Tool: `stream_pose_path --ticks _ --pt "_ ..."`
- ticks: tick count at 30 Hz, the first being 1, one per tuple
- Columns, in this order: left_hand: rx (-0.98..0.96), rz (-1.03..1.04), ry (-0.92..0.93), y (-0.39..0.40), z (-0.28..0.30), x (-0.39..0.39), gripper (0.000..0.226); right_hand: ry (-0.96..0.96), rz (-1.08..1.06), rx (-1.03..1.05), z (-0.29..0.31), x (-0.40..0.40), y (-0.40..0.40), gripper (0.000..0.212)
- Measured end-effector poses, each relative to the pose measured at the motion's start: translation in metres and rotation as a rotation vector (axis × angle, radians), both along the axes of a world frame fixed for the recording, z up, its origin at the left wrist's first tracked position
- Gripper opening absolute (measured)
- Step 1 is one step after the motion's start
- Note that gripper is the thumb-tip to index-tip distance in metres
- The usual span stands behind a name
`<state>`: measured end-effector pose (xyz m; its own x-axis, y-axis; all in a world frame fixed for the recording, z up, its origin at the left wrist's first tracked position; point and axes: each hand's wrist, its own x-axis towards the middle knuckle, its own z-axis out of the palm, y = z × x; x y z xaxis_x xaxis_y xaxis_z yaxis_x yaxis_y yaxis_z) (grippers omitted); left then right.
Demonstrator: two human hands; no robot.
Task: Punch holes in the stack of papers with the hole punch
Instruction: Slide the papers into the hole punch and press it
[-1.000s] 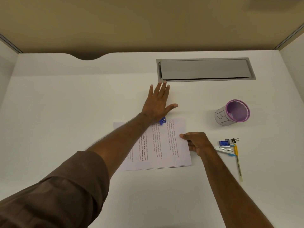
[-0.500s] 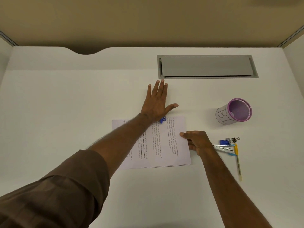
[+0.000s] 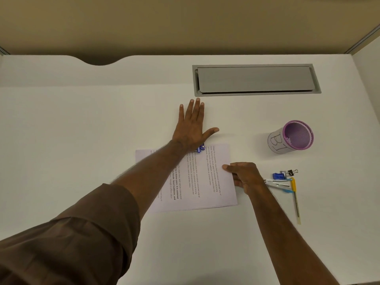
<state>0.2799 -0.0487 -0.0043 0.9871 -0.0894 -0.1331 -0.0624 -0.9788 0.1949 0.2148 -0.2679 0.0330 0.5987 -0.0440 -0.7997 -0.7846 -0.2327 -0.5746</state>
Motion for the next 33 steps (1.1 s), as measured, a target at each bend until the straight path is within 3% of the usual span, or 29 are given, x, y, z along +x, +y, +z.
stream_pose_path --ticks 12,33 --pt "-0.004 0.031 0.037 0.0 -0.014 0.005 0.105 0.02 -0.004 0.037 -0.002 0.003 -0.005 0.021" --pt "0.02 0.018 0.063 -0.002 0.019 -0.005 0.112 0.014 -0.026 0.04 0.005 0.002 0.001 0.011"
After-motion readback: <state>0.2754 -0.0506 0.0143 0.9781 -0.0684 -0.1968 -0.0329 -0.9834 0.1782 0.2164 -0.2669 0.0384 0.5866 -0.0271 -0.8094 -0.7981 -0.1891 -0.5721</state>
